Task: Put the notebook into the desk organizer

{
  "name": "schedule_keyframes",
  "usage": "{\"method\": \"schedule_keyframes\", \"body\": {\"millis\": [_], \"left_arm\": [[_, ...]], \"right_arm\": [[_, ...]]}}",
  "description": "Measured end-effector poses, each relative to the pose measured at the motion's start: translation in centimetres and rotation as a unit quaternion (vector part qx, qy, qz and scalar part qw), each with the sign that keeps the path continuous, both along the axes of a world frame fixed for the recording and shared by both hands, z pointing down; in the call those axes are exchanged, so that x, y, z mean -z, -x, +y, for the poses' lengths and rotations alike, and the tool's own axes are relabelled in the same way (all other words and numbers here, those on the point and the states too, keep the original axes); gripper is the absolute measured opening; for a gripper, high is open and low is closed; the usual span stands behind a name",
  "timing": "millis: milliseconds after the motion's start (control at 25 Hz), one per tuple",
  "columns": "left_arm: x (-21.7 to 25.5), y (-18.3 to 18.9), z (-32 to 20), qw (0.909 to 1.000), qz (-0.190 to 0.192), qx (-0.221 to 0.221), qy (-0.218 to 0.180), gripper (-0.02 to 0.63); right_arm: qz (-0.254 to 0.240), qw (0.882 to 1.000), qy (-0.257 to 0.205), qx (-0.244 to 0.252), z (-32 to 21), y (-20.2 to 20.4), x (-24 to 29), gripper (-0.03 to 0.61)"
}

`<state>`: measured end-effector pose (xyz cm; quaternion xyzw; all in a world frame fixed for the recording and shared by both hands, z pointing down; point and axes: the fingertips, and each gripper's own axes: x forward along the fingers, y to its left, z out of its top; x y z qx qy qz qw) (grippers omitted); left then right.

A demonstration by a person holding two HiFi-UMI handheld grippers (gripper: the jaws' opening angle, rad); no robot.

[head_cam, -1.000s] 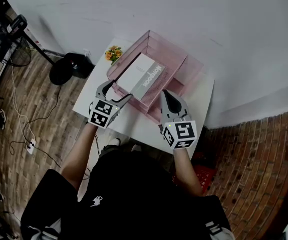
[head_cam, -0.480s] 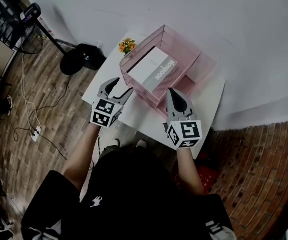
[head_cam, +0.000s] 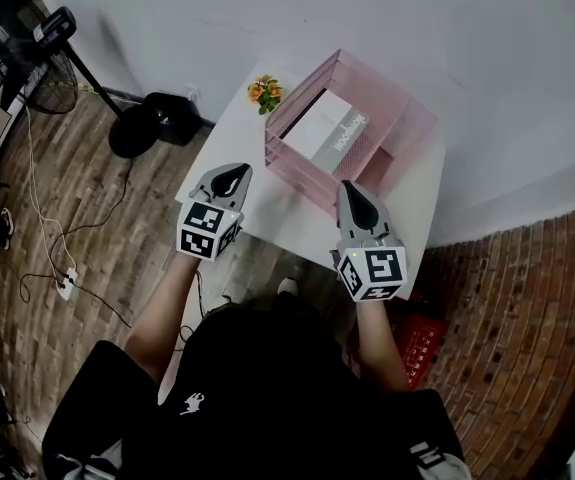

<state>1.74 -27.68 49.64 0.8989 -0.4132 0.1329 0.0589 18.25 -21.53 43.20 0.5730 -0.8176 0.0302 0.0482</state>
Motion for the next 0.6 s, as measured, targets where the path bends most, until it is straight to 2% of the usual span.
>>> {"method": "schedule_keyframes", "body": {"millis": [280, 600], "left_arm": [[1.7, 4.4, 3.0, 0.9985, 0.012, -0.052, -0.013, 0.003], [3.2, 7.0, 5.4, 0.993, 0.013, -0.106, -0.049, 0.003]], "right_arm": [[-0.002, 0.998, -0.009, -0.068, 3.9, 3.4, 1.2, 0.002], [-0.002, 0.99, -0.017, -0.137, 8.9, 7.0, 1.4, 0.002]]}}
